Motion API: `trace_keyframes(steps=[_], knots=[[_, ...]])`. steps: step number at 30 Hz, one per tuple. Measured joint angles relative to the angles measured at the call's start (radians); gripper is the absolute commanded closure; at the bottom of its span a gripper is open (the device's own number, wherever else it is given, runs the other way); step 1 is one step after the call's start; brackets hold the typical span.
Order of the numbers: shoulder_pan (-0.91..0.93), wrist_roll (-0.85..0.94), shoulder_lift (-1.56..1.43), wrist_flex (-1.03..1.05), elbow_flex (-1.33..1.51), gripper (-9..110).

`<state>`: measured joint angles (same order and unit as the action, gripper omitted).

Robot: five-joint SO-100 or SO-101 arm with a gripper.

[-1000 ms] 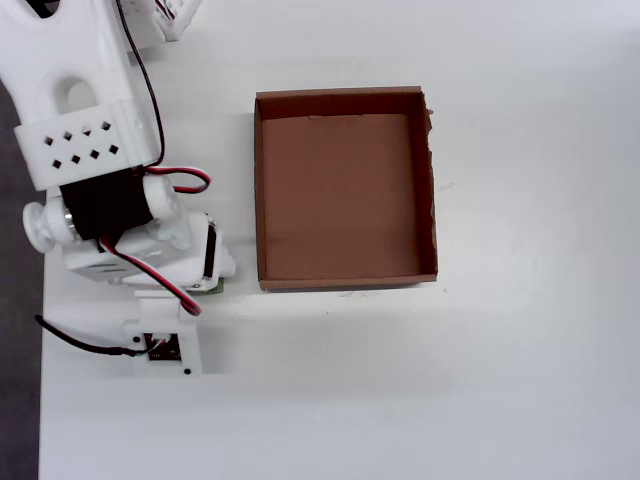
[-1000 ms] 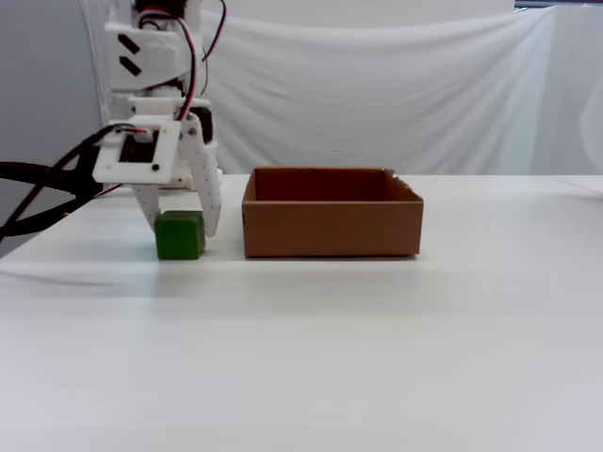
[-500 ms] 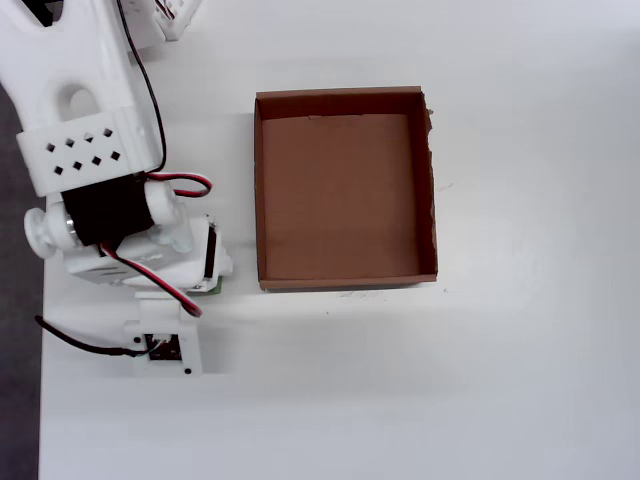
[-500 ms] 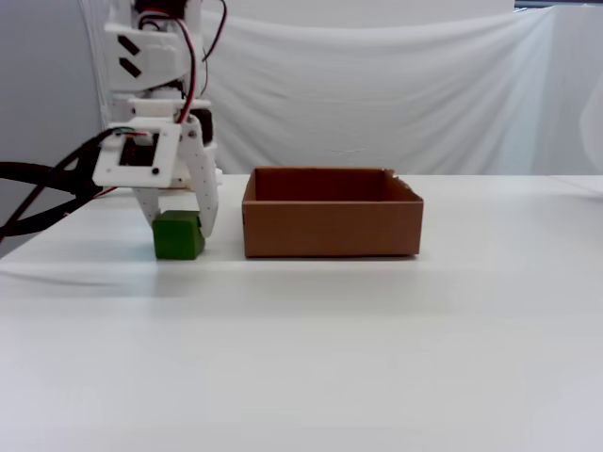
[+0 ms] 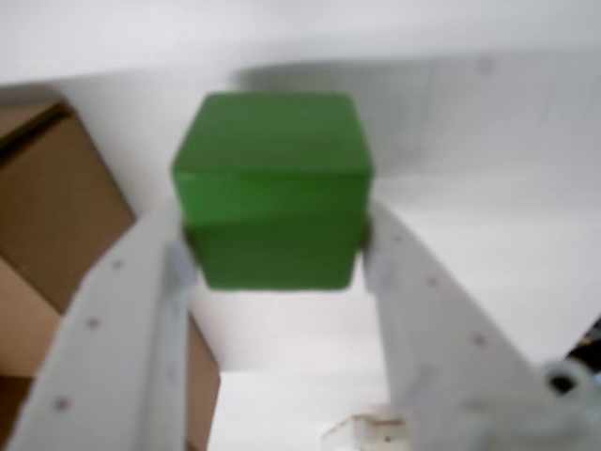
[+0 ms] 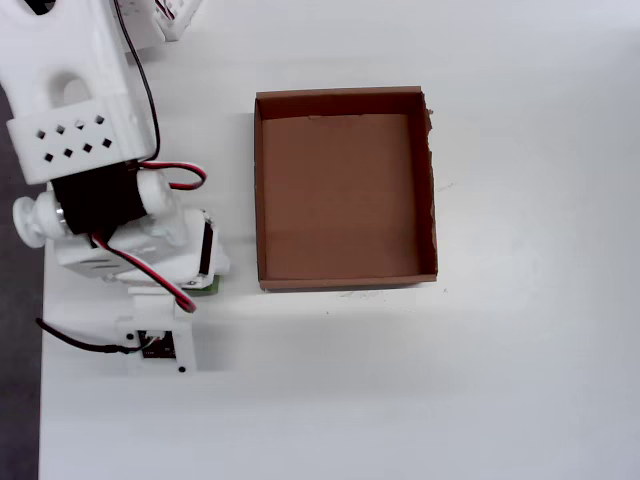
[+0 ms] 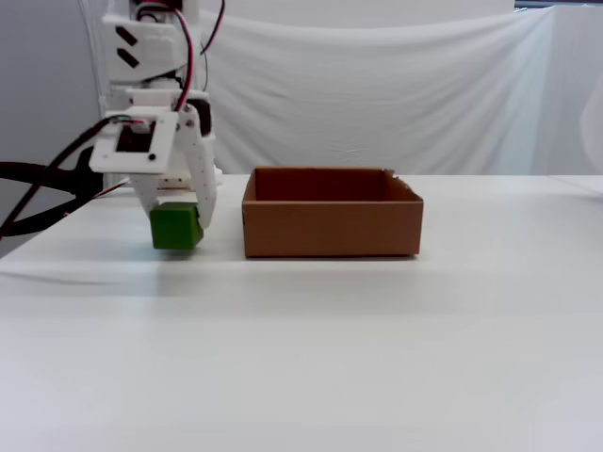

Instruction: Grasp a green cube and put it in a box.

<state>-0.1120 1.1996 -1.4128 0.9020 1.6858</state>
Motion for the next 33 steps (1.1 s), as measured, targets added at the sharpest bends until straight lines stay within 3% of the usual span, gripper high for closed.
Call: trace_keyframes(steps=[19, 33], knots=[[-0.193, -0.011, -0.299, 0.219, 0.008, 88], [-0.422, -0.109, 0.017, 0.206, -0.222, 88]])
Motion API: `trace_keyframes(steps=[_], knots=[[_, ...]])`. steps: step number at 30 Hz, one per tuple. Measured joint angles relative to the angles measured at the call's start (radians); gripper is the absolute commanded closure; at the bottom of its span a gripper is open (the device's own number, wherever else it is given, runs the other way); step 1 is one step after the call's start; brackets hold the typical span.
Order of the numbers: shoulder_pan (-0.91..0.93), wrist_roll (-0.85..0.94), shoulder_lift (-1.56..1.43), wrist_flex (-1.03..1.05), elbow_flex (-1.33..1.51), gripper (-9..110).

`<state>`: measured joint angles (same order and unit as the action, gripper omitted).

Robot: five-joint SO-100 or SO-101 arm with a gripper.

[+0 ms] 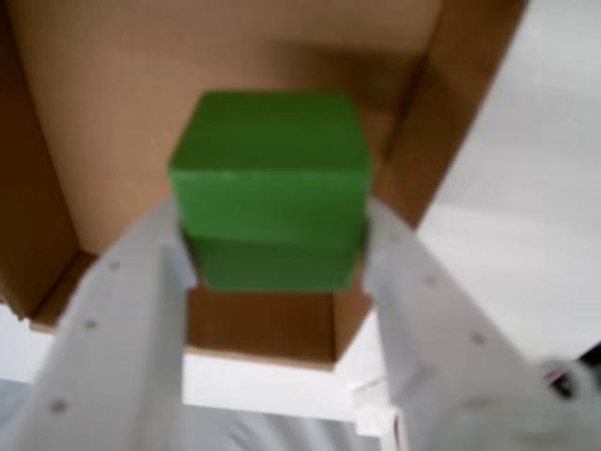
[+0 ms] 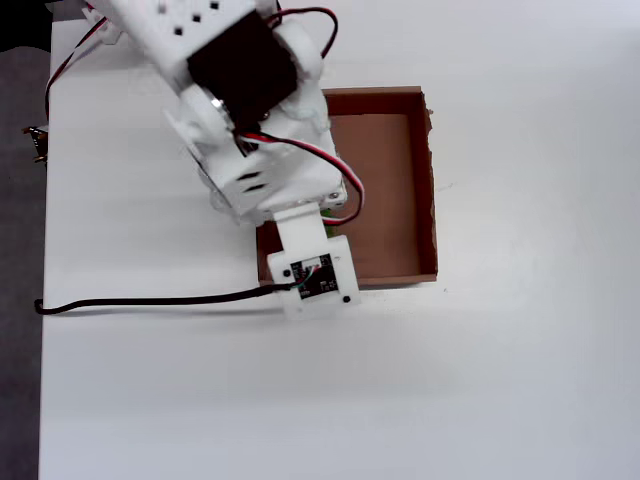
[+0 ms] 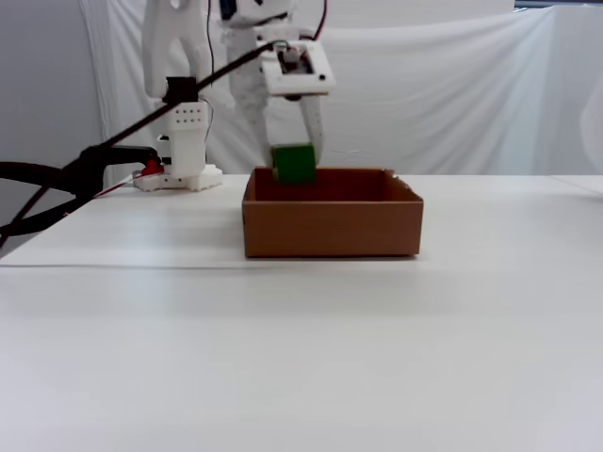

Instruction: Grasp a green cube and put it in a box.

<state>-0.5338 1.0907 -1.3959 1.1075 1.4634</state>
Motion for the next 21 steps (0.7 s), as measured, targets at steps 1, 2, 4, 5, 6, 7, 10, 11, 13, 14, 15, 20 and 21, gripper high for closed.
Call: trace_keyframes(steps=[1, 2, 4, 5, 6, 7, 10, 11, 13, 14, 15, 20, 21], knots=[[-0.014, -0.005, 0.021, -0.006, -0.002, 88], [-0.029, -0.008, 0.038, -0.011, -0.002, 88], [-0.063, -0.020, 0.064, -0.015, -0.002, 88], [-0.080, -0.028, 0.075, -0.017, -0.002, 88], [-0.095, -0.038, 0.081, -0.017, -0.002, 88], [-0.112, -0.044, 0.089, -0.017, -0.002, 88], [-0.153, -0.067, 0.103, -0.018, -0.002, 88], [-0.161, -0.074, 0.107, -0.021, -0.002, 88], [-0.175, -0.083, 0.110, -0.028, -0.002, 88], [-0.179, -0.083, 0.110, -0.029, -0.002, 88], [-0.181, -0.083, 0.110, -0.035, -0.002, 88], [-0.183, -0.083, 0.110, -0.058, 0.020, 88], [-0.183, -0.083, 0.110, -0.064, 0.029, 88]])
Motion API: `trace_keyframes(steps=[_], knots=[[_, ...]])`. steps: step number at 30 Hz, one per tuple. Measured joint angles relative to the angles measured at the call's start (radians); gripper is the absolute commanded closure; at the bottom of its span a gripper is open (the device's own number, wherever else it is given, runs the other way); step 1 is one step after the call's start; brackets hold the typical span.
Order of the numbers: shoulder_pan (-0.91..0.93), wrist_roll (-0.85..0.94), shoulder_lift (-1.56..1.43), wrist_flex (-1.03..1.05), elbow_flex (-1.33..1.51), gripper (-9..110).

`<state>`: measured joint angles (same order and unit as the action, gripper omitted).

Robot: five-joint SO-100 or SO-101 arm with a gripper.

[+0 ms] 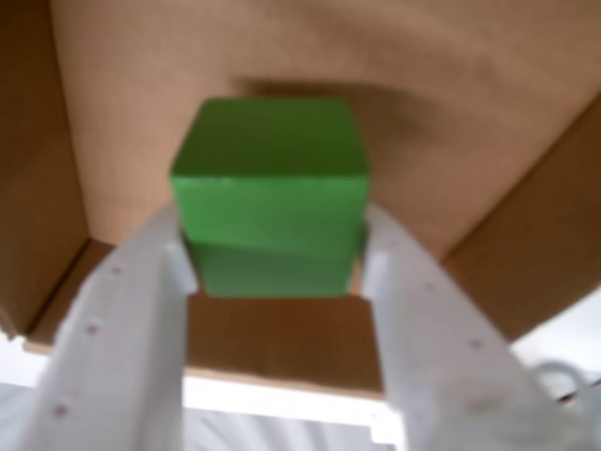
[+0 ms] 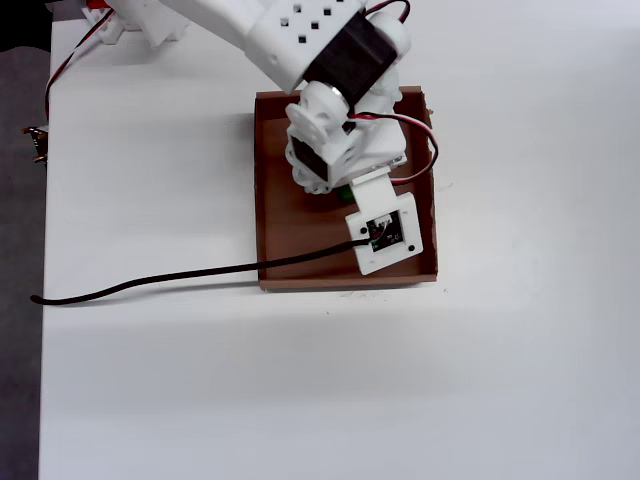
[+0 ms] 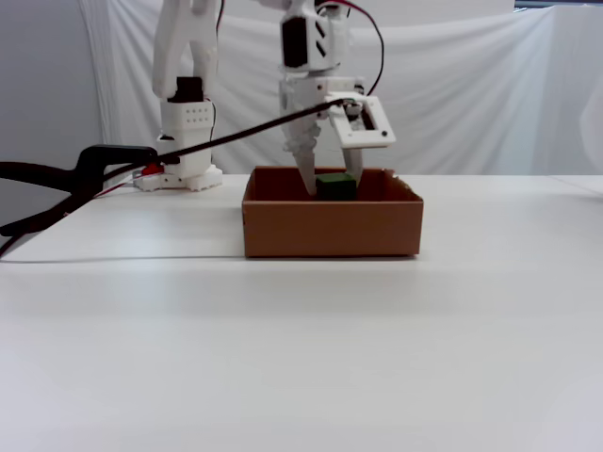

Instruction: Grasp a green cube and put it in a box.

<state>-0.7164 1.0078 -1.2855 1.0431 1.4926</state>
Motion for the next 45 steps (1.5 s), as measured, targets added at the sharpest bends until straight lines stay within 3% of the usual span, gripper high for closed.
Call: trace_keyframes(steps=[37, 45], knots=[[0.015, 0.000, 0.021, -0.072, 0.066, 88], [0.015, 0.000, 0.028, -0.083, 0.084, 79]])
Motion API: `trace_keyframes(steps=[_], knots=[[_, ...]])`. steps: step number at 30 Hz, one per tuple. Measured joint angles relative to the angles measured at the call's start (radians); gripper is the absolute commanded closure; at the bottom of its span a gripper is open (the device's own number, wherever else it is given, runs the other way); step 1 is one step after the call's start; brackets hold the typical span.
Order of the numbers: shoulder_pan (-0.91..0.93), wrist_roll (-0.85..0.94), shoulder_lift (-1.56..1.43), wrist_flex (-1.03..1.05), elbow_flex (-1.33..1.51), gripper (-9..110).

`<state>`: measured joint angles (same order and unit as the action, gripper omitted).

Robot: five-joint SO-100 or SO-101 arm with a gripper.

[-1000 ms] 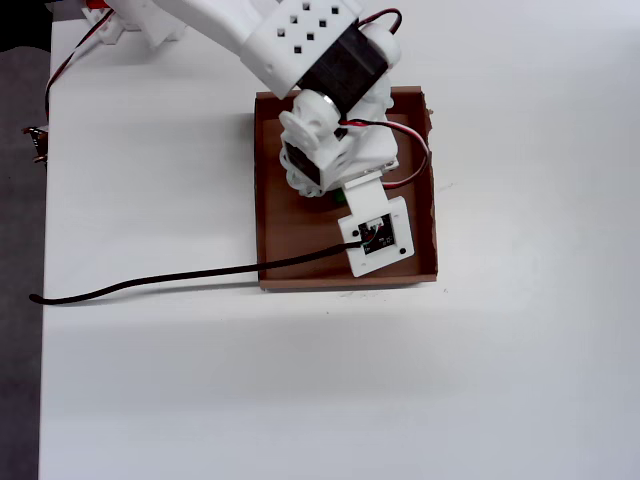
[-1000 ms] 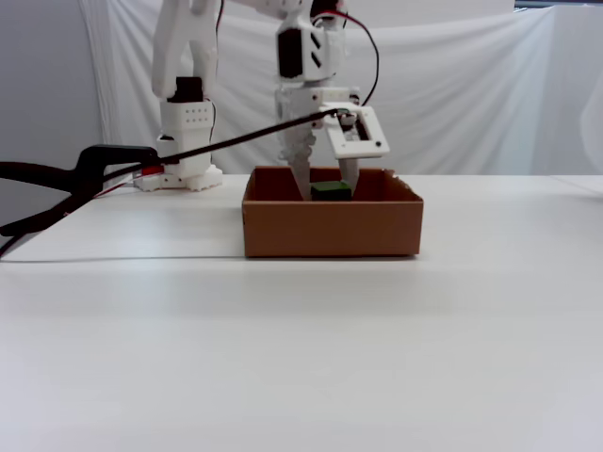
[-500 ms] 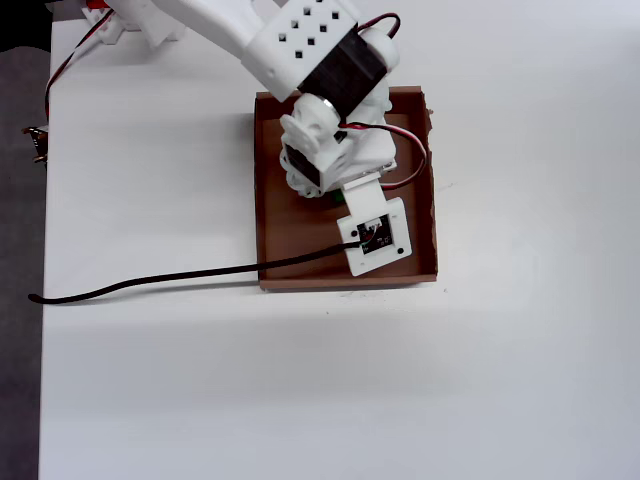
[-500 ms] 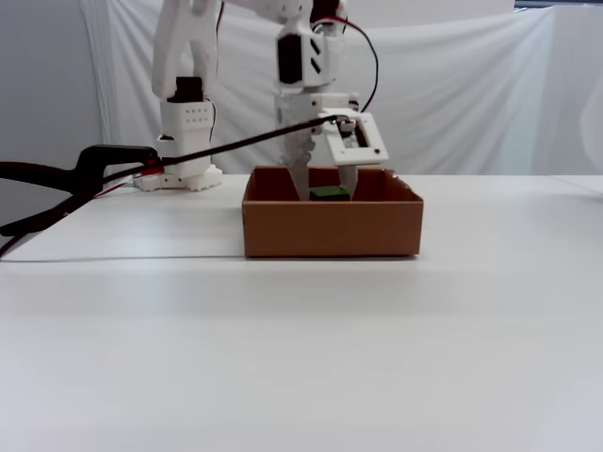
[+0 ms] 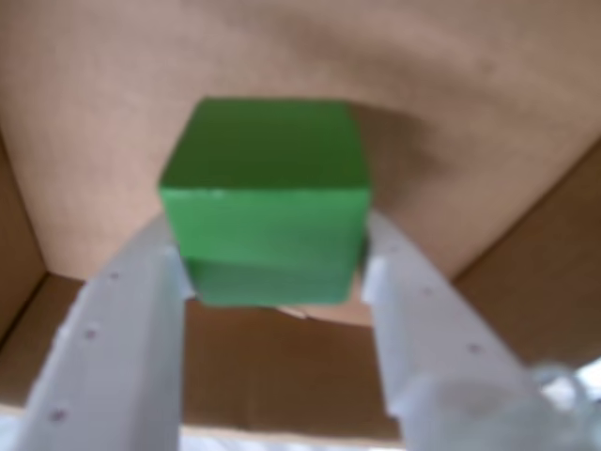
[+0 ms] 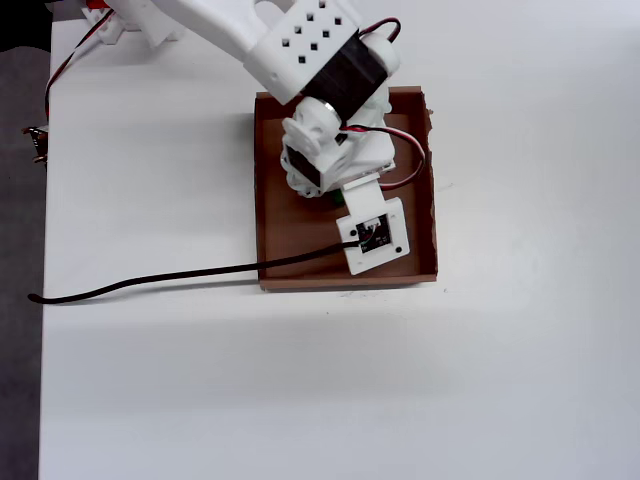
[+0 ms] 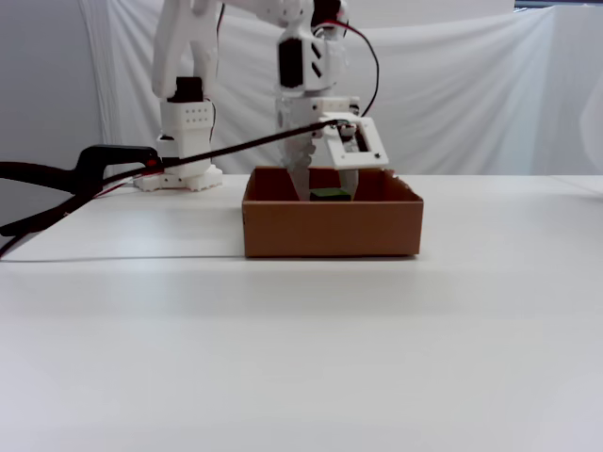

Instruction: Grasp a green cube and put it in a box.

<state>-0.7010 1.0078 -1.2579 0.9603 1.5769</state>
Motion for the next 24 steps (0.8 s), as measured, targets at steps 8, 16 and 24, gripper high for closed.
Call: trace_keyframes(steps=[8, 16, 24], knots=[[0.049, 0.000, -0.083, 0.029, 0.015, 79], [0.253, 0.000, -0.425, 0.158, 0.169, 79], [0.580, 0.000, -0.842, 0.244, 0.505, 79]])
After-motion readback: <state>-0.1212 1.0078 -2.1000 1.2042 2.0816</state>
